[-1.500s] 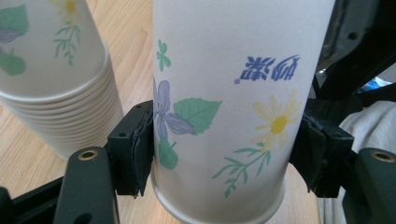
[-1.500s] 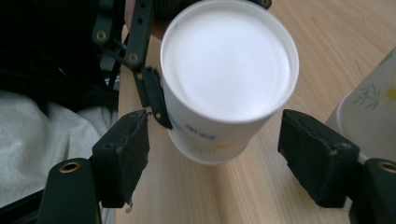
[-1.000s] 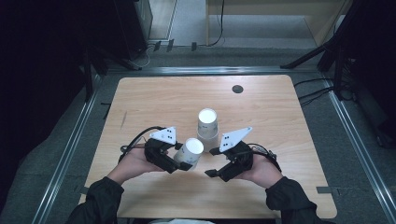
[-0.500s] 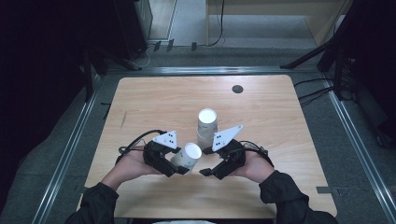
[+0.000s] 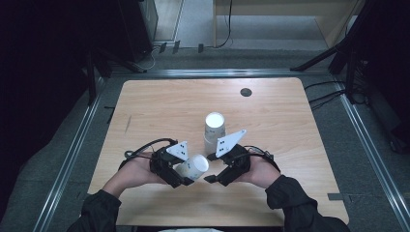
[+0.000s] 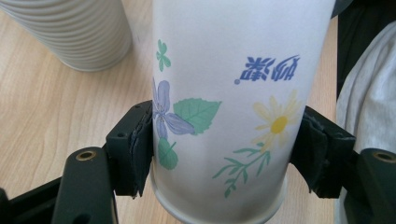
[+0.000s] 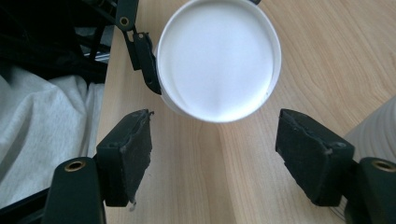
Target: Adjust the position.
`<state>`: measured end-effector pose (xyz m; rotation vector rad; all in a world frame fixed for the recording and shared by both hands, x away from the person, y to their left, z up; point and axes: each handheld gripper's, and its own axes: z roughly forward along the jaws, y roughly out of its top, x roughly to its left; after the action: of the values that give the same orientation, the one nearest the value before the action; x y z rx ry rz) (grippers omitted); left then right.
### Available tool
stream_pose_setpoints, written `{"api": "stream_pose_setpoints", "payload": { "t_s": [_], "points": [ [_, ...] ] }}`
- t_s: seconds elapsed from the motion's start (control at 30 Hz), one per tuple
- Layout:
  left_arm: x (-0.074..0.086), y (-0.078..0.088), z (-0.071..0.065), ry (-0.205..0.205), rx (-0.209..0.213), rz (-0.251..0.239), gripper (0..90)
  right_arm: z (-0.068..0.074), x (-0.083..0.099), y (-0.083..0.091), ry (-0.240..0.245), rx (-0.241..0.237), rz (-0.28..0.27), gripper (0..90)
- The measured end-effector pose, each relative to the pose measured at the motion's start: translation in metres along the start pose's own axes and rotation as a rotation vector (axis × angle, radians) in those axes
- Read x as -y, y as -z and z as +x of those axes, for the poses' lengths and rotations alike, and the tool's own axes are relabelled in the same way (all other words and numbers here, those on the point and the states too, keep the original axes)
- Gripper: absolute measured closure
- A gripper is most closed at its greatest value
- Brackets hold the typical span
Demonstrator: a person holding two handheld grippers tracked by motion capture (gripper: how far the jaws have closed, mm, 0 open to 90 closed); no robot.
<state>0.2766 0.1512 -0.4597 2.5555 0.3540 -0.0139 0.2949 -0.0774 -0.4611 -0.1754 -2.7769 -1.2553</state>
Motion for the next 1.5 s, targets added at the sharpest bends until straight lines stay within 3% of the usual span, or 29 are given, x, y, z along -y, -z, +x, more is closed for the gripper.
{"api": "stream_pose_setpoints", "payload": {
  "t_s": [0.13,0.33,0.57,0.77,0.9,1.2,1.3,1.33,1.4,1.5],
  "points": [
    [-0.003,-0.003,-0.001,-0.003,-0.006,0.034,29.1,0.001,0.0,0.0,0.007,-0.001,0.002,27.3],
    [-0.01,-0.008,-0.004,-0.025,0.019,0.067,29.3,0.003,-0.001,-0.003,0.019,0.004,0.003,26.8],
    [-0.013,-0.018,-0.009,-0.071,0.014,0.133,29.3,0.006,-0.003,-0.011,0.032,-0.028,0.015,26.9],
    [-0.017,-0.023,-0.013,-0.106,0.018,0.144,29.1,0.009,-0.004,-0.02,0.051,-0.034,0.032,27.9],
    [-0.018,-0.026,-0.012,-0.114,0.031,0.149,28.6,0.009,-0.003,-0.021,0.047,-0.034,0.043,33.5],
    [-0.018,-0.026,-0.009,-0.122,0.042,0.113,27.6,0.01,-0.003,-0.016,0.043,-0.022,0.057,36.1],
    [-0.019,-0.024,-0.007,-0.112,0.051,0.092,21.5,0.009,-0.002,-0.012,0.043,-0.013,0.045,36.0],
    [-0.019,-0.023,-0.007,-0.109,0.052,0.078,15.5,0.008,-0.002,-0.009,0.031,-0.008,0.033,36.0],
    [-0.019,-0.02,-0.006,-0.098,0.055,0.054,13.9,0.008,-0.002,-0.006,0.028,-0.009,0.023,36.0],
    [-0.018,-0.016,-0.004,-0.087,0.049,0.008,12.7,0.006,-0.003,0.005,0.001,-0.016,-0.034,35.9]
  ]
}}
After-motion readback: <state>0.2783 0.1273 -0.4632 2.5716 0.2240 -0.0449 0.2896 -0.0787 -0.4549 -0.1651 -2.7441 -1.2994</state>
